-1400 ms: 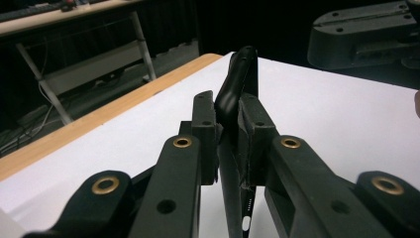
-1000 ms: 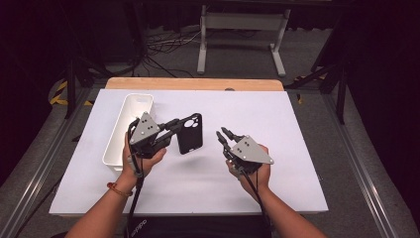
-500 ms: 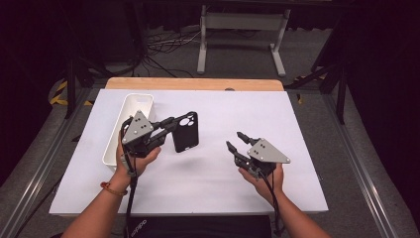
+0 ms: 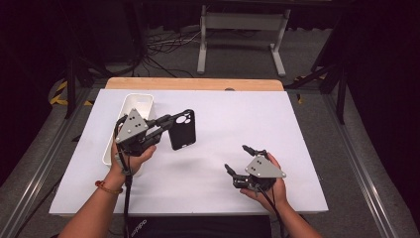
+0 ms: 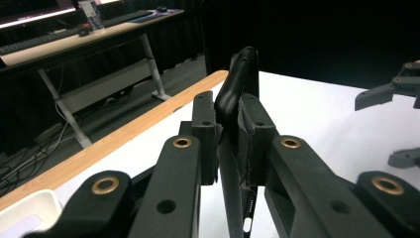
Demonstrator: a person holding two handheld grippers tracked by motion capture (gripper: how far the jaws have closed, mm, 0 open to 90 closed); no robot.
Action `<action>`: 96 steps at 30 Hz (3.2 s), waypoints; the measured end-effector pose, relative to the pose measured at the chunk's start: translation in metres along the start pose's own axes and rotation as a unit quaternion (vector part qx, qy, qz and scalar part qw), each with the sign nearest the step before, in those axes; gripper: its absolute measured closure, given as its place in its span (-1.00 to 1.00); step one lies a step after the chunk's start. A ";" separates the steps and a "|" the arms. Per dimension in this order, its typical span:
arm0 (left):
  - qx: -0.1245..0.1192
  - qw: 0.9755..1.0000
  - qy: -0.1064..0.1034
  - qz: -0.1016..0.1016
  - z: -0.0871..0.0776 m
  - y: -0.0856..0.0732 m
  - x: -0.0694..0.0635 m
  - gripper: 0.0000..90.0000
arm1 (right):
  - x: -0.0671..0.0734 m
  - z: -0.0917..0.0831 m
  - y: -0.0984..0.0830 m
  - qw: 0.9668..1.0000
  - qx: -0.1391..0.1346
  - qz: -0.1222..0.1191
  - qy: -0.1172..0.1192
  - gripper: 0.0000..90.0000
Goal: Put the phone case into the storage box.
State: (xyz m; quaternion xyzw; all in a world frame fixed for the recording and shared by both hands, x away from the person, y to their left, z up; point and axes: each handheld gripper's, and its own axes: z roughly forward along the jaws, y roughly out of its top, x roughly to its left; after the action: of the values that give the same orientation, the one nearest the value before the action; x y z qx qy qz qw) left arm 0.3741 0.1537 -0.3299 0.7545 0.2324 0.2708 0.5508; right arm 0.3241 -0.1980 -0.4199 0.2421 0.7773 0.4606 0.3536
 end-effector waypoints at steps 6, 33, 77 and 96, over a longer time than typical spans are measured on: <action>-0.009 1.000 0.001 0.006 -0.006 0.001 0.003 0.79 | 0.002 -0.003 -0.008 1.000 -0.009 -0.019 0.003 -0.63; -0.024 0.999 0.020 0.007 -0.060 0.018 0.061 0.79 | -0.018 -0.009 -0.012 1.000 -0.015 0.009 -0.010 -0.67; 0.021 0.997 0.068 0.013 -0.059 0.000 0.137 0.79 | -0.027 -0.004 -0.008 0.999 -0.026 0.030 -0.005 -0.67; 0.067 0.995 0.073 -0.006 -0.004 -0.037 0.173 0.79 | -0.014 0.001 -0.008 1.000 0.001 0.008 0.014 -0.67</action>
State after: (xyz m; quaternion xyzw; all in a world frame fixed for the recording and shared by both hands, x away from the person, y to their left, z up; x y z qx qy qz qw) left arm 0.4984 0.2791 -0.3383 0.7665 0.2944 0.3052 0.4824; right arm 0.3333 -0.2110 -0.4224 0.2421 0.7808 0.4659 0.3385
